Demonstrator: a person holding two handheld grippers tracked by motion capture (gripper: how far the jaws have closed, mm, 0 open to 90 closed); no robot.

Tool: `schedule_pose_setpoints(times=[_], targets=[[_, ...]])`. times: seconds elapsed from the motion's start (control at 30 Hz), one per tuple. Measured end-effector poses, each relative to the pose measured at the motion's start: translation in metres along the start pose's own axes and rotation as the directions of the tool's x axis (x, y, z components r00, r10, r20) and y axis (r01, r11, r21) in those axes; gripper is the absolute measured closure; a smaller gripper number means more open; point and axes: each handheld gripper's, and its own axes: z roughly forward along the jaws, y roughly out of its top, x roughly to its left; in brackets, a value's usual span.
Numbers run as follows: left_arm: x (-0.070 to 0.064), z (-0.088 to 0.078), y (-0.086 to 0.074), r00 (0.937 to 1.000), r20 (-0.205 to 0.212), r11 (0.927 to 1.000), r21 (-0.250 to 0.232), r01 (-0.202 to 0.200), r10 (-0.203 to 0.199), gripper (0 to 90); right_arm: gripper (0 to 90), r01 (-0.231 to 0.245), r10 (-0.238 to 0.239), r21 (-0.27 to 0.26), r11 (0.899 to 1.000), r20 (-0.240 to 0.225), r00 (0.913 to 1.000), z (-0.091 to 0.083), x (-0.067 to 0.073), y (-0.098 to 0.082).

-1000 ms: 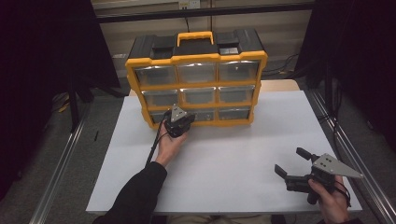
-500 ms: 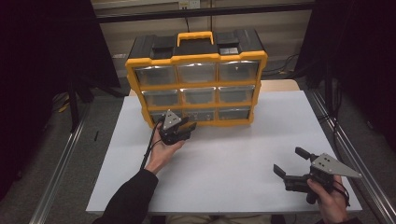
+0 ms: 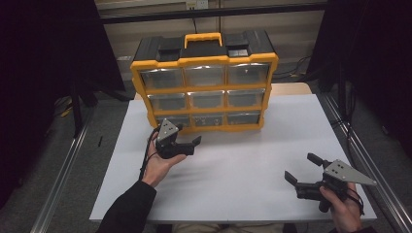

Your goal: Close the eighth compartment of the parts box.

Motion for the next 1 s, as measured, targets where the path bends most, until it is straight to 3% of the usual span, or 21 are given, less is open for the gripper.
schedule_pose_setpoints(times=[0.1, 0.23, 0.33, 0.43, 0.47, 0.63, 0.9, 1.0], targets=[[-0.001, -0.009, -0.002, 0.9999, -0.004, 0.9998, -0.013, -0.013, 0.013, 7.7, 0.1, 0.001, -0.001, -0.002, 1.0, 0.002, 1.0, -0.001, 0.0, 0.0], [-0.001, -0.023, -0.007, 0.9996, 0.0, 0.9994, -0.018, 0.03, -0.03, 5.0, 0.1, 0.002, -0.002, -0.003, 1.0, 0.003, 1.0, -0.001, 0.0, 0.0], [-0.001, -0.035, -0.011, 0.9993, 0.022, 0.9992, -0.026, 0.03, -0.03, 4.5, 0.1, 0.001, -0.001, -0.002, 1.0, 0.0, 1.0, -0.001, 0.0, 0.0], [-0.003, -0.046, -0.015, 0.9992, 0.005, 0.9986, -0.035, 0.04, -0.039, 3.6, 0.1, 0.002, -0.002, -0.002, 1.0, 0.001, 1.0, -0.001, 0.0, 0.0], [-0.002, -0.049, -0.017, 0.9991, 0.019, 0.9983, -0.045, 0.039, -0.038, 3.6, 0.1, 0.002, -0.002, -0.002, 1.0, 0.001, 1.0, -0.001, 0.0, 0.0], [-0.003, -0.065, -0.024, 0.9996, -0.004, 0.9989, -0.037, 0.029, -0.029, 3.6, 0.1, 0.002, -0.002, -0.001, 1.0, 0.003, 1.0, -0.001, 0.0, 0.0], [0.001, -0.089, -0.038, 0.998, -0.032, 0.9978, -0.04, 0.053, -0.054, 2.9, 0.1, 0.001, -0.001, -0.002, 1.0, 0.002, 1.0, -0.001, 0.0, 0.0], [0.002, -0.097, -0.041, 0.9982, -0.046, 0.9983, -0.043, 0.038, -0.04, 2.9, 0.1, 0.0, 0.0, -0.001, 1.0, 0.004, 1.0, -0.001, 0.0, 0.0]])
